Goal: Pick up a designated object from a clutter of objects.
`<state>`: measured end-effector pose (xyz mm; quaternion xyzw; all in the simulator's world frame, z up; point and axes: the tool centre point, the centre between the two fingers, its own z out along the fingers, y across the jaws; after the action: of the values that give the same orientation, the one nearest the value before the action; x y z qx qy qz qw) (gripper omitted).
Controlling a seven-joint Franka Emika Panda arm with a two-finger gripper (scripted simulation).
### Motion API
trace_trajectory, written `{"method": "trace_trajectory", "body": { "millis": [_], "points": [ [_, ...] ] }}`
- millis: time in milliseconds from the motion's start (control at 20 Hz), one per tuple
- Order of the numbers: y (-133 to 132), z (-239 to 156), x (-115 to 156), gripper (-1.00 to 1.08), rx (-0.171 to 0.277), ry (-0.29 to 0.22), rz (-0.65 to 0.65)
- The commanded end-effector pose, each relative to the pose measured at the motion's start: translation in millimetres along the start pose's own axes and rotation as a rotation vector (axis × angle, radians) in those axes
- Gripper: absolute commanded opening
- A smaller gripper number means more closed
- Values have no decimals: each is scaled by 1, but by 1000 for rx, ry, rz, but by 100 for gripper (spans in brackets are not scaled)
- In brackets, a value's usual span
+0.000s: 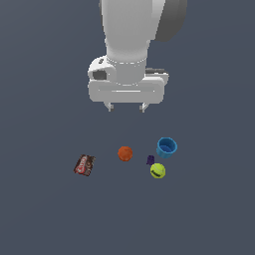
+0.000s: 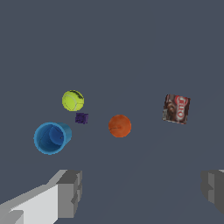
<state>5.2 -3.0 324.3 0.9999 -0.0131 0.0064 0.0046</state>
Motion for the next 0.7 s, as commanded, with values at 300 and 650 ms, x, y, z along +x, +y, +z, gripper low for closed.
{"method": "trace_trajectory", "body": {
  "millis": [300, 650],
  "points": [
    [-13, 10, -3, 100, -18, -27, -51],
    [-17, 13, -4, 100, -24, -36, -67]
  ]
}}
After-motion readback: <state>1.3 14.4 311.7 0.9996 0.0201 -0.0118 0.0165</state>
